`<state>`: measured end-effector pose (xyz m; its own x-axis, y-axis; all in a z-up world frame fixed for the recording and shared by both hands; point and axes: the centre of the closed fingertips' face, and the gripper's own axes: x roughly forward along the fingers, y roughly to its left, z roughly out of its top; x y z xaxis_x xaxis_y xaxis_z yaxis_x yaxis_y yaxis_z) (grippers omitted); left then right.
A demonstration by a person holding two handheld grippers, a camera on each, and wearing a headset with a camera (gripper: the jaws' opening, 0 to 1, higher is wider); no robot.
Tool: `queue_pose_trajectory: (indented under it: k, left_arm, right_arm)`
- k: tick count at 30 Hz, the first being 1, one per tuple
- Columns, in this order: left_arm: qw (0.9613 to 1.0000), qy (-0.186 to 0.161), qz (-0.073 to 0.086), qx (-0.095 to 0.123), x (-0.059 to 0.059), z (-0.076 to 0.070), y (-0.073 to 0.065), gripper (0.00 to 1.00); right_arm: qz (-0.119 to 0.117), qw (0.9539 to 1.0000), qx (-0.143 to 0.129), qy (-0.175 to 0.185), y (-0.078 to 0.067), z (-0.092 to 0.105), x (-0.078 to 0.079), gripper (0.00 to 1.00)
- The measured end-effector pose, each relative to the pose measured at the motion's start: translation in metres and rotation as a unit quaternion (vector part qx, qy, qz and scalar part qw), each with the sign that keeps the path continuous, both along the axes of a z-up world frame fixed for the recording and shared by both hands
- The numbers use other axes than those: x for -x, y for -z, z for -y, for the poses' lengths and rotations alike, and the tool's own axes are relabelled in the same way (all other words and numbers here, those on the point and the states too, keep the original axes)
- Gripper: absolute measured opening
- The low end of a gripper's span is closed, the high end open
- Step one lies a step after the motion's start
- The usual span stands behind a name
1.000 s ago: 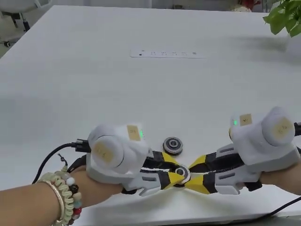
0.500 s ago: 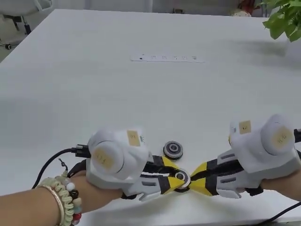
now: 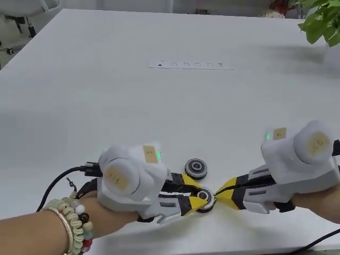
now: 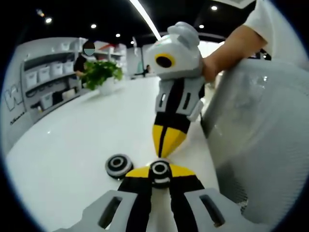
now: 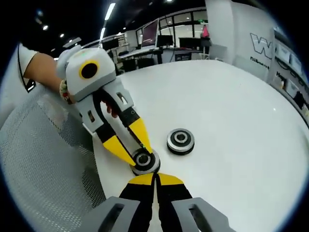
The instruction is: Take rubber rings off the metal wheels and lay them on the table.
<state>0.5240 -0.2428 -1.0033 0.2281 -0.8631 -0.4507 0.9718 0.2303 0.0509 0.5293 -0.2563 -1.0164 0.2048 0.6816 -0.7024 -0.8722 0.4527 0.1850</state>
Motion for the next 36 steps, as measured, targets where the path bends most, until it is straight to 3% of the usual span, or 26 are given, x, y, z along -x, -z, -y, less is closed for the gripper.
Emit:
queue_pose_trajectory:
  k: [3,5,9,12,15,17,36]
  left_arm:
    - [1.0000,0.000,0.000,0.000,0.000,0.000,0.000,0.14]
    - [1.0000,0.002,0.000,0.000,0.000,0.000,0.000,0.14]
    - [1.0000,0.004,0.002,0.002,0.000,0.001,0.000,0.14]
    - [1.0000,0.005,0.003,0.002,0.000,0.001,0.000,0.14]
    - [1.0000,0.007,0.003,0.002,0.000,0.001,0.000,0.14]
    - [1.0000,0.008,0.002,0.002,0.000,0.001,0.000,0.14]
    - [1.0000,0.006,0.001,0.001,0.000,0.001,0.000,0.14]
  right_arm:
    - [-0.034,0.9989,-0.015,0.027,0.000,0.000,0.001,0.00]
    - [-0.069,0.9957,-0.033,0.053,0.000,0.000,0.002,0.00]
    - [-0.087,0.9930,-0.049,0.064,-0.001,0.001,0.001,0.00]
    - [-0.111,0.9883,-0.064,0.083,-0.002,0.000,0.002,0.00]
    - [-0.146,0.9791,-0.089,0.111,-0.005,0.000,0.002,0.00]
    - [-0.157,0.9754,-0.099,0.119,-0.007,-0.001,0.001,0.00]
    - [-0.162,0.9729,-0.106,0.126,-0.013,-0.010,0.008,0.00]
